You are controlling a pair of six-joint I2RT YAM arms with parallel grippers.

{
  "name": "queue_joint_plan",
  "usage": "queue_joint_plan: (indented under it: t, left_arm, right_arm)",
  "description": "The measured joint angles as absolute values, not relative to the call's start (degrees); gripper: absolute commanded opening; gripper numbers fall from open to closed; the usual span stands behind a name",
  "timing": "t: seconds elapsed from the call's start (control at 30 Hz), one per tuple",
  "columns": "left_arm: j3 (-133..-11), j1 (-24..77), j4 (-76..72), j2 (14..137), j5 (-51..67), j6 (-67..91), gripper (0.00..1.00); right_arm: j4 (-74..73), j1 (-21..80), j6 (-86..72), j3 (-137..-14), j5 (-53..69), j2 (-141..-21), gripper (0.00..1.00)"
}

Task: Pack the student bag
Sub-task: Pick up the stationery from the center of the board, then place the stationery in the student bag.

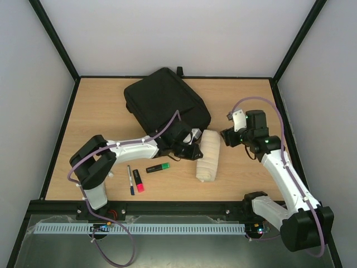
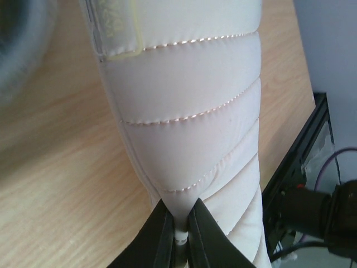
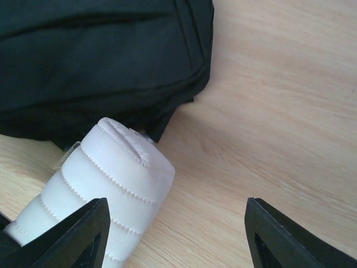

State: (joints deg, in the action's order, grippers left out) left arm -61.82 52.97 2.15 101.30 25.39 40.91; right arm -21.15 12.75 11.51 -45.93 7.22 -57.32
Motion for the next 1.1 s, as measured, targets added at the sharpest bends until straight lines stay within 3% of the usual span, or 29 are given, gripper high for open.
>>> queue_joint_plan:
  t: [0.07, 0.3, 0.5, 0.7, 0.8, 0.97, 1.03, 1.1]
  left_arm:
    - [-62.24, 52.29, 1.04, 100.68, 24.14, 41.12, 0.03]
    - [-59.64, 50.41, -3.09, 92.09, 16.45, 43.13, 0.02]
    - [-53.54, 49.78, -11.57, 83.74, 10.55, 47.53, 0.02]
    - [-53.17, 49.80, -15.88, 83.18, 9.41, 49.78, 0.02]
    - [-53.17, 49.80, -17.10, 83.20, 9.52, 50.26, 0.02]
    - [-53.25, 49.80, -18.13, 83.29, 10.24, 50.37, 0.05]
    - [-53.47, 49.80, -18.04, 83.37, 10.48, 49.45, 0.20]
    - [-54.92, 49.78, -15.88, 83.72, 10.66, 46.74, 0.44]
  right_arm:
    - [-22.70, 11.29, 9.50, -48.56, 9.72, -57.54, 0.80]
    - [-27.92, 9.23, 5.69, -52.36, 22.85, -60.58, 0.88]
    - [-29.74, 9.06, 4.91, -52.53, 36.45, -63.88, 0.88]
    - [-30.26, 9.06, 4.58, -53.91, 48.49, -66.92, 0.88]
    - [-30.26, 9.06, 4.21, -54.17, 53.25, -68.49, 0.74]
    - [-30.11, 9.06, 3.68, -54.15, 55.88, -69.87, 0.42]
    - [-30.11, 9.04, 3.44, -54.15, 55.75, -69.84, 0.36]
    - [-30.11, 8.86, 3.46, -54.15, 55.27, -69.82, 0.32]
